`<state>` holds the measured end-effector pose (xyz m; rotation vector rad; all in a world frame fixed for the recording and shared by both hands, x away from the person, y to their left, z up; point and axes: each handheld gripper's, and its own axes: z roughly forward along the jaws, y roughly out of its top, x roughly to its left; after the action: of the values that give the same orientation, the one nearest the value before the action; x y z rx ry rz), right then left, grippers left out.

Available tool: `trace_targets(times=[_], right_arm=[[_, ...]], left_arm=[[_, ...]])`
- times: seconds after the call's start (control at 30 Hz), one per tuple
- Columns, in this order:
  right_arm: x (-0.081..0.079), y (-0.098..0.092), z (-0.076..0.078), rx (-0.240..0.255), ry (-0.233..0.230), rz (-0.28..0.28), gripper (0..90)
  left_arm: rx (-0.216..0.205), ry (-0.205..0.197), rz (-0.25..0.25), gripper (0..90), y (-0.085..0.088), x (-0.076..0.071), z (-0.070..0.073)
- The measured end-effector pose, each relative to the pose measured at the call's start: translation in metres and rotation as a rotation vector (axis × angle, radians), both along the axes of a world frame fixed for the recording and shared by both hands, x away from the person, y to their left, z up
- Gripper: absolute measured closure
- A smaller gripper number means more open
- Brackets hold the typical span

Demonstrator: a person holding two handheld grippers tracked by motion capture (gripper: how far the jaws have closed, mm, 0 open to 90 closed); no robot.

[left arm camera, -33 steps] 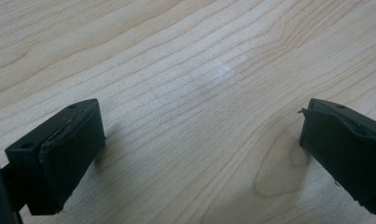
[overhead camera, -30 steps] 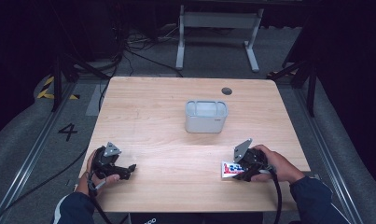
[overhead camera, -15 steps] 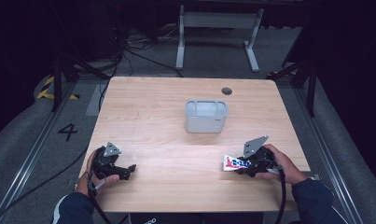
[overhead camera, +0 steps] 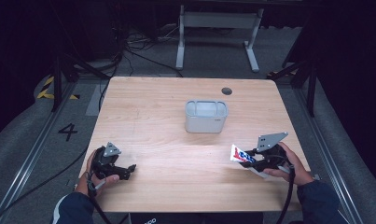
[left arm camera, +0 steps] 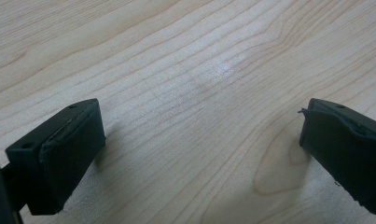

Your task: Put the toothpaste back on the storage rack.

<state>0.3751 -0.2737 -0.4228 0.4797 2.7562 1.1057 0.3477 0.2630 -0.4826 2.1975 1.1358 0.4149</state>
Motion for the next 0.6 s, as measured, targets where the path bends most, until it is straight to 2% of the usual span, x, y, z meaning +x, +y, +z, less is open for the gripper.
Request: trace_targets(times=[0.23, 0.5, 0.6], right_arm=[[-0.001, -0.004, 0.003, 0.038, -0.019, -0.014, 60.7], [-0.003, -0.007, 0.010, 0.086, -0.068, -0.038, 61.9], [-0.003, -0.009, 0.011, 0.103, -0.073, -0.050, 62.1]], left_arm=[[0.003, 0.001, -0.003, 0.5, 0.000, 0.000, 0.000], [0.009, -0.005, -0.005, 0.6, 0.001, 0.000, 0.000], [0.006, -0.001, -0.004, 0.6, 0.000, 0.000, 0.000]])
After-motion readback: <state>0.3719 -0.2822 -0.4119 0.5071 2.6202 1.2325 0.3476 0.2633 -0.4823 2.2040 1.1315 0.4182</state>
